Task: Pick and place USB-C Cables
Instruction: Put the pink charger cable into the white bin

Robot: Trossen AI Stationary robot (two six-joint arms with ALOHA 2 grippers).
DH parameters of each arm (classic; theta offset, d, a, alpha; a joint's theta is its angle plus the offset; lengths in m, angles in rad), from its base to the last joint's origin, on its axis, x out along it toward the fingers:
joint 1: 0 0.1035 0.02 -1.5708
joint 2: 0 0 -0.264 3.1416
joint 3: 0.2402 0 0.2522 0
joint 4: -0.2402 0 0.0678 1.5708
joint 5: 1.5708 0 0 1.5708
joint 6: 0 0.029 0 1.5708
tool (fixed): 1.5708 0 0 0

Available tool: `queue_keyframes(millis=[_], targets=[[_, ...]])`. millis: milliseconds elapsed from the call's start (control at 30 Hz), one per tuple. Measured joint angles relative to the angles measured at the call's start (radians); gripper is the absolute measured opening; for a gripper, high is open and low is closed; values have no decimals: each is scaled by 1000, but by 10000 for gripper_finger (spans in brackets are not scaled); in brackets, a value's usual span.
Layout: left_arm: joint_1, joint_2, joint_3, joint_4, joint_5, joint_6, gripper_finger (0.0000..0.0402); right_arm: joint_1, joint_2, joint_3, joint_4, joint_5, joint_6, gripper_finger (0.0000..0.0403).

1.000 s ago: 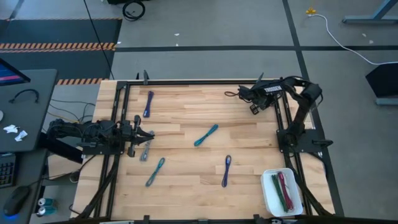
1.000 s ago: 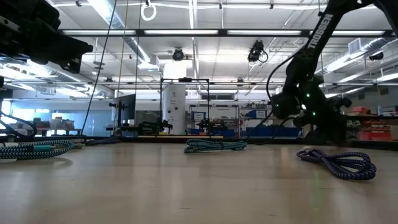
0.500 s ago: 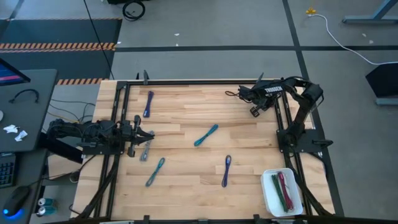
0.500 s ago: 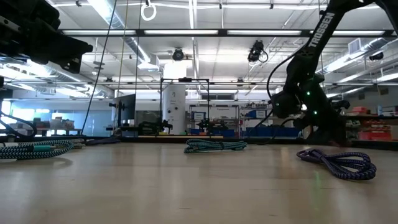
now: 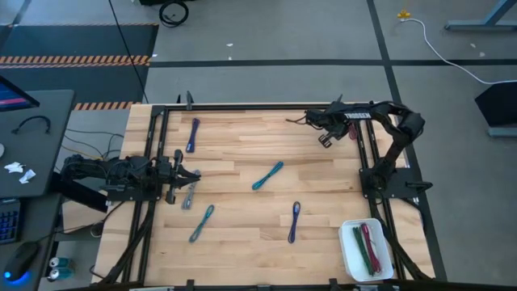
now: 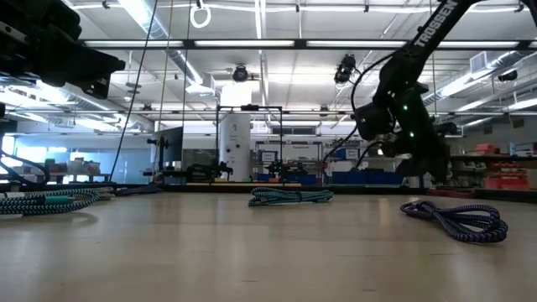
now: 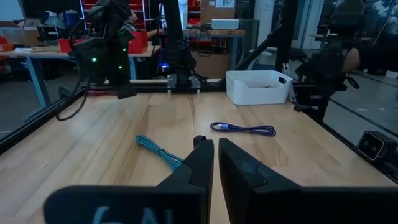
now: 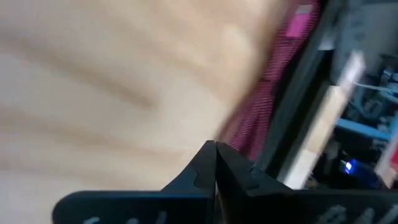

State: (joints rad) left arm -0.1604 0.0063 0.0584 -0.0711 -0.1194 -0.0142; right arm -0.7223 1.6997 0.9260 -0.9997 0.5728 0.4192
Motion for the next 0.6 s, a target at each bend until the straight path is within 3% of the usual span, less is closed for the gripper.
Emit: queue_keyframes(millis=[233,600], targets=[[0,0,0,0,0,0,37,-27,0,-58,4,166,51,17],[0,0,0,0,0,0,35,-28,0,-212,152,242,48,3]])
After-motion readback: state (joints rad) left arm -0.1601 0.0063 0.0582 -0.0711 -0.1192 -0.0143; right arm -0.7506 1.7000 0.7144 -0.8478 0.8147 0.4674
